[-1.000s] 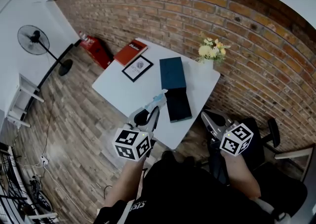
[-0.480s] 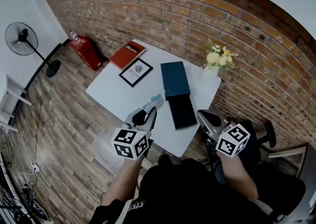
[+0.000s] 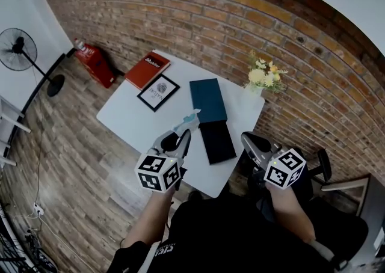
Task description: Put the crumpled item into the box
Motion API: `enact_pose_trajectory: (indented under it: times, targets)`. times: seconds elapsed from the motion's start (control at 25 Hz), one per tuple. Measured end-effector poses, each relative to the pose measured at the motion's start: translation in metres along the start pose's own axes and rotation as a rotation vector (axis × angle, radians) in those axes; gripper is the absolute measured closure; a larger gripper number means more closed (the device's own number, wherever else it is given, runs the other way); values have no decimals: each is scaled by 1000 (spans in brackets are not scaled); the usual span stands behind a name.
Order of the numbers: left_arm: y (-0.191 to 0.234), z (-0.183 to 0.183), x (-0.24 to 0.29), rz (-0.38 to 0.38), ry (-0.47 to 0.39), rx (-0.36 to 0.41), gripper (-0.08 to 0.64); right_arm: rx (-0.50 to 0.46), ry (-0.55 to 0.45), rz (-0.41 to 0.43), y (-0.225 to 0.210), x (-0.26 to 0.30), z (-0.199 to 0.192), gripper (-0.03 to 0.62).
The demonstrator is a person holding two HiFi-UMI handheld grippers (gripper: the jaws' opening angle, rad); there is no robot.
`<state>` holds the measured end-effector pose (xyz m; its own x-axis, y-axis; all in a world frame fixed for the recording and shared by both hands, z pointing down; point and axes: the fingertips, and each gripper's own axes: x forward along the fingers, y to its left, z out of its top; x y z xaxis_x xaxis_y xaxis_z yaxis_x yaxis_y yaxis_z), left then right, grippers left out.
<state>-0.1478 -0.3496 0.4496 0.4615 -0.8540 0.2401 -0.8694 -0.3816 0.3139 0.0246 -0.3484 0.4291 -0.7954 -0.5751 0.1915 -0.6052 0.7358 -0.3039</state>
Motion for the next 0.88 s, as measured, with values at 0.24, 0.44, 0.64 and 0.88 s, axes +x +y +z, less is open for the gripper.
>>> enact_pose_trajectory:
  times: [0.24,0.44,0.64,0.88]
  targets:
    - [-8,0,28,11,33,3,486,26,24,25,-30,7,-4,592]
    - [-16,-13,54,10,78,1,486,58,35,51,-46,13,-10,592]
    - [-28,-36,81,-13,135,-27,486,87,54,48,-63,9,-23,592]
    - [-38,-71,106,-42,218,-80,486,125,69,13,-82,-8,-37,592]
